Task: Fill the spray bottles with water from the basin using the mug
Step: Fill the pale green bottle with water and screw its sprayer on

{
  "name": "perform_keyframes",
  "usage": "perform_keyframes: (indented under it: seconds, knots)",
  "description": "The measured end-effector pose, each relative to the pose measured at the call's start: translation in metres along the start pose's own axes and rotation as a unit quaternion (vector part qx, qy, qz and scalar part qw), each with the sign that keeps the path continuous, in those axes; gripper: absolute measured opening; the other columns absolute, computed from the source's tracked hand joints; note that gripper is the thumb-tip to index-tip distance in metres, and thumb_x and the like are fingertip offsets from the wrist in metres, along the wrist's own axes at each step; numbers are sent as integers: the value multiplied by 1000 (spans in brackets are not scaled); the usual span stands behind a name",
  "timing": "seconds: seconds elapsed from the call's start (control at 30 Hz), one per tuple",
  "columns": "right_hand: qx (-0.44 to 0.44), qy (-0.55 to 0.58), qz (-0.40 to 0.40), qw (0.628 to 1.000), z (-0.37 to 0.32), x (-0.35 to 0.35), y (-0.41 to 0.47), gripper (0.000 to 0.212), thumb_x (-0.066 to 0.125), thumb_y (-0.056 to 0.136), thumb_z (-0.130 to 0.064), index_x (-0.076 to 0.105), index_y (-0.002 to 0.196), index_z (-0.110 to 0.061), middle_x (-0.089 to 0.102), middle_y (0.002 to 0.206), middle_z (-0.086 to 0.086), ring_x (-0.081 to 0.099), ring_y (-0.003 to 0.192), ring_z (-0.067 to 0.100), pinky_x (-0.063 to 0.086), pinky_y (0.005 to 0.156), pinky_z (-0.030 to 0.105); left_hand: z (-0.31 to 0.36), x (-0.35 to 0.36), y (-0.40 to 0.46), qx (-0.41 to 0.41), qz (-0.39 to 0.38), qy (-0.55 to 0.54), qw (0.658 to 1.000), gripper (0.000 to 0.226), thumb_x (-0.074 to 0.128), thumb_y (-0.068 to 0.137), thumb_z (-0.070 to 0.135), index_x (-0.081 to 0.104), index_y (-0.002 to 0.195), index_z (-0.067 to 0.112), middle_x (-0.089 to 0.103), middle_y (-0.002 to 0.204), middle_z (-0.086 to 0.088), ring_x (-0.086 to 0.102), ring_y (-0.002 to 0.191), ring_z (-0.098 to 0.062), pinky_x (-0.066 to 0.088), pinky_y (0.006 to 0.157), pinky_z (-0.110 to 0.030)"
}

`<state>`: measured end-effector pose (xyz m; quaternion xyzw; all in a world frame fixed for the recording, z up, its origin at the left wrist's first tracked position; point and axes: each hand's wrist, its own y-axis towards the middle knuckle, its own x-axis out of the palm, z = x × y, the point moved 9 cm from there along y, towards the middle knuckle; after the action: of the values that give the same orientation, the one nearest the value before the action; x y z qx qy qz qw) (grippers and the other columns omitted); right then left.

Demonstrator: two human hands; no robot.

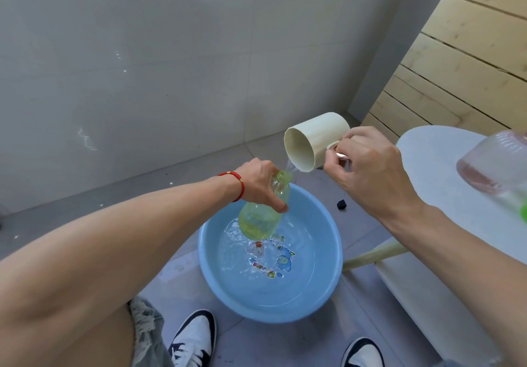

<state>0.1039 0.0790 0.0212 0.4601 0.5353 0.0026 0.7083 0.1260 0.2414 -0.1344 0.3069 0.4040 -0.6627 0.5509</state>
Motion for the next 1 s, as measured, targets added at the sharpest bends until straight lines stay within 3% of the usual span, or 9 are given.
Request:
perform_keyframes:
  seconds: [0.17,0.37,0.5,0.63,0.7,0.77,0.83,0.9,1.0]
  knots:
    - [-34,-4,-9,999,-7,-2,0,32,57,94,-18,61,65,-5,61,63,5,62,90,29,29,72,16,1,2,1,3,-4,1,1000,45,90,60,54,60,71,22,64,68,2,63,66,-20,45,54,-28]
    - [-84,-32,3,996,-16,-2,-2,27,59,95,-13,64,70,-3,66,71,8,63,94,32,53,79,36,1,2,2,6,-9,-11,1000,44,90,61,55,61,72,24,62,67,4,61,64,-17,42,54,-26]
    - [-118,-36,16,992,-19,1,-1,28,55,96,-12,63,71,-2,65,72,10,64,95,35,56,76,43,-1,3,3,3,-9,-12,1000,44,88,58,57,65,76,24,64,69,4,64,69,-19,48,57,-28]
    - [55,9,-47,997,13,21,10,37,55,94,-22,52,59,-9,55,59,8,59,77,32,39,60,33,-9,3,4,-22,-8,-11,1000,47,88,56,57,62,72,20,65,68,1,65,68,-22,47,54,-28]
    - [199,47,-150,967,43,60,2,40,54,91,-24,44,55,-12,47,54,12,48,63,35,29,53,36,-16,5,4,-39,-8,-14,999,49,87,54,58,62,69,20,64,67,1,64,67,-22,44,52,-26]
    - [342,107,-275,892,66,105,-26,34,58,85,-23,65,54,-12,63,55,14,56,59,33,50,52,41,-24,6,4,-59,-7,-17,998,49,88,54,59,59,65,20,61,63,2,62,63,-21,40,51,-25]
    - [433,136,-403,795,71,151,-74,26,61,85,-22,80,72,-9,76,67,7,72,71,24,64,73,39,-29,8,5,-77,-3,-15,997,51,89,55,59,58,64,20,60,63,2,60,63,-21,38,49,-25]
    - [439,119,-503,735,67,193,-124,25,62,85,-23,81,84,-7,79,74,1,75,82,22,64,78,36,-33,11,5,-90,-2,-14,996,52,90,56,58,58,66,18,60,65,1,60,63,-21,37,49,-26]
    - [403,35,-551,729,50,235,-180,20,64,84,-24,72,95,-10,75,97,8,68,89,30,50,62,30,-42,16,6,-104,-1,-18,994,50,90,57,56,60,69,18,62,68,1,61,65,-21,42,51,-27]
